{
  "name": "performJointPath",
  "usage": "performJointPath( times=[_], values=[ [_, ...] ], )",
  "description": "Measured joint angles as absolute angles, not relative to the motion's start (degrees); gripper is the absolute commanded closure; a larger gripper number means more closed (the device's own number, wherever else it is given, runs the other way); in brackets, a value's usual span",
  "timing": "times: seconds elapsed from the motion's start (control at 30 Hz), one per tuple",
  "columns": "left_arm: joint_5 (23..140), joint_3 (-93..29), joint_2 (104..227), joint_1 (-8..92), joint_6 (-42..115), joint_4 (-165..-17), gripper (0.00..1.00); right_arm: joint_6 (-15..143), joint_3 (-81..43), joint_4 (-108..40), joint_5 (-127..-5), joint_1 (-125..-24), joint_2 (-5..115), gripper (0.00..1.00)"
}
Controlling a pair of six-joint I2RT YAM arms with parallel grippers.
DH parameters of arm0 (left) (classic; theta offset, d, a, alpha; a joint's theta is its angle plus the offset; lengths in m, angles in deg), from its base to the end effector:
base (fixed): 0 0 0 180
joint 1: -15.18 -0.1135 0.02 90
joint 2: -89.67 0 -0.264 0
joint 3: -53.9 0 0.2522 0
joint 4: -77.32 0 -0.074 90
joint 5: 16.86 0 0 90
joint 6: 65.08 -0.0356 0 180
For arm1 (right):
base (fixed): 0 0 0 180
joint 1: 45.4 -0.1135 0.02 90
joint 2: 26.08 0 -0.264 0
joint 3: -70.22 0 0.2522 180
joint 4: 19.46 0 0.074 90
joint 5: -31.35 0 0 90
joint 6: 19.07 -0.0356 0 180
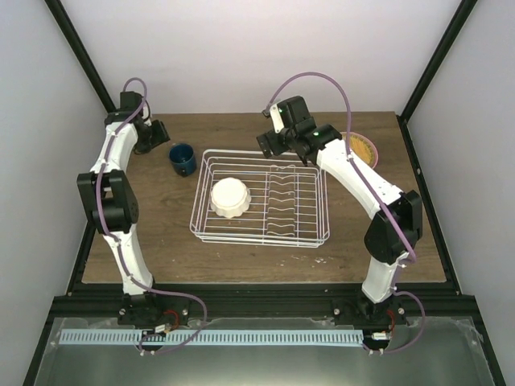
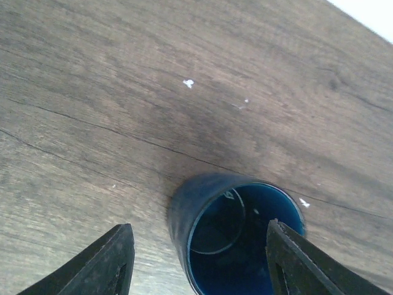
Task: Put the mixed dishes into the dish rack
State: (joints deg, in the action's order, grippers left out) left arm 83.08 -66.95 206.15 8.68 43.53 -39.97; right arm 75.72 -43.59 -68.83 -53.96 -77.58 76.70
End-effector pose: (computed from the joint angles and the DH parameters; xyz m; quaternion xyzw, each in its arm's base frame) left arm 0.4443 0.0444 0.2762 -0.1853 0.9407 -0.1115 0.2615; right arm 0.3501 0.2169 0.3513 -0.2682 0.8586 0.0673 0.4317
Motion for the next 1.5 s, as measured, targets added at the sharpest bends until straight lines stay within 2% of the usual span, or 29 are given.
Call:
performJointPath(
  times=[0.33,0.67,1.17,1.37,1.5],
  values=[
    [80.98,-74.12,216.38,8.68,41.06,-36.08,0.43,71.90,-43.59,-71.41,-54.24,-77.45,77.27,0.00],
    [83.32,-77.72,219.83,10.30,39.70,-35.69,0.44,70.85,-43.59,-71.61,-53.48,-77.45,77.58,0.00],
    [83.25,-70.69,218.09,12.14,37.78,-35.43,0.46,71.33,-43.59,-71.78,-52.47,-77.45,79.85,0.00],
    [83.08,-70.27,218.09,12.14,37.63,-35.51,0.72,71.81,-43.59,-71.81,-52.54,-77.45,81.08,0.00],
    [82.60,-70.27,218.09,12.11,37.85,-36.15,0.84,72.01,-43.59,-71.81,-52.56,-77.45,81.38,0.00]
  ],
)
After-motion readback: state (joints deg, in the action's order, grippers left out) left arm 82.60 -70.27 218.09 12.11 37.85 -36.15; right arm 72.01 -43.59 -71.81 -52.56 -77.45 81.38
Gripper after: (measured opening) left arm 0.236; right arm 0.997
